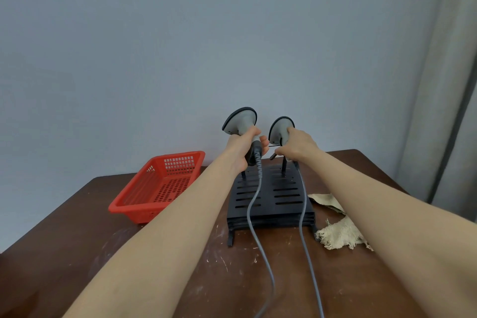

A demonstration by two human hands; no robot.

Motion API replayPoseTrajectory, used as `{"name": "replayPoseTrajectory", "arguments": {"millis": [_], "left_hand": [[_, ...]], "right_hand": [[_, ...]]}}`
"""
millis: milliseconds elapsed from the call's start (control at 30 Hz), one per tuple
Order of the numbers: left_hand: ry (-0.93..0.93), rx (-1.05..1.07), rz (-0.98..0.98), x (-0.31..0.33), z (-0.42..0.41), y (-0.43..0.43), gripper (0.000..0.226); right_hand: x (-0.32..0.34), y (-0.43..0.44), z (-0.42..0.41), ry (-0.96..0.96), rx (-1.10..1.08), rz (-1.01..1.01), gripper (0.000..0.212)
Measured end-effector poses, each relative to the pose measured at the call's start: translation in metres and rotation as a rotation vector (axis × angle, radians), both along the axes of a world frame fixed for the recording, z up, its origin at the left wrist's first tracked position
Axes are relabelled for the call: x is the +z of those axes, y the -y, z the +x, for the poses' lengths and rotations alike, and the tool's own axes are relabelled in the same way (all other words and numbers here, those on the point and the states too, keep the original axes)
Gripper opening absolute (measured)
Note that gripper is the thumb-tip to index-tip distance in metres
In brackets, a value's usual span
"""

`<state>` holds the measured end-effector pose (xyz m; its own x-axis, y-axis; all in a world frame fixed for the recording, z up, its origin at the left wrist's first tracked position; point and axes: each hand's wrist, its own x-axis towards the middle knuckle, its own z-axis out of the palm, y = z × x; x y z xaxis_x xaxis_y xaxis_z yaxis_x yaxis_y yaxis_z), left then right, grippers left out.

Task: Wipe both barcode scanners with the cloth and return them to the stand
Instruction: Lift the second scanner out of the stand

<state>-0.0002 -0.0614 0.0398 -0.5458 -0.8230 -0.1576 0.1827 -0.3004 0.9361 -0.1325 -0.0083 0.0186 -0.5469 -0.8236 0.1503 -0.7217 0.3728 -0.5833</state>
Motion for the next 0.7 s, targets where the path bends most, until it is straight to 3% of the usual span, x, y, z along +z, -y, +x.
{"name": "replayPoseTrajectory", "arguments": {"millis": [133,333,633,700], "left_hand": [[0.001,0.002,-0.002,-0.0003,-0.0026,-0.0008,0.027],[0.007,0.001,-0.002,-0.0002,-0.0035,-0.0021,0.017],[0.013,-0.001,0.002,-0.0022,-0.0060,-0.0036,0.018],[0.014,0.003,-0.004,-0.0015,-0.0056,-0.0026,0.014]], "right_hand": [[-0.0003,-0.0023,0.0006,0.032,-0.013,-0.018,0.046],[0.0000,-0.0073,-0.0029,0.053,-0.027,-0.008,0.046],[0.0022,-0.0032,0.0016,0.009,-0.039,-0.045,0.014],[0.0021,-0.0004,0.0040,0.002,-0.006,-0.054,0.016]]}}
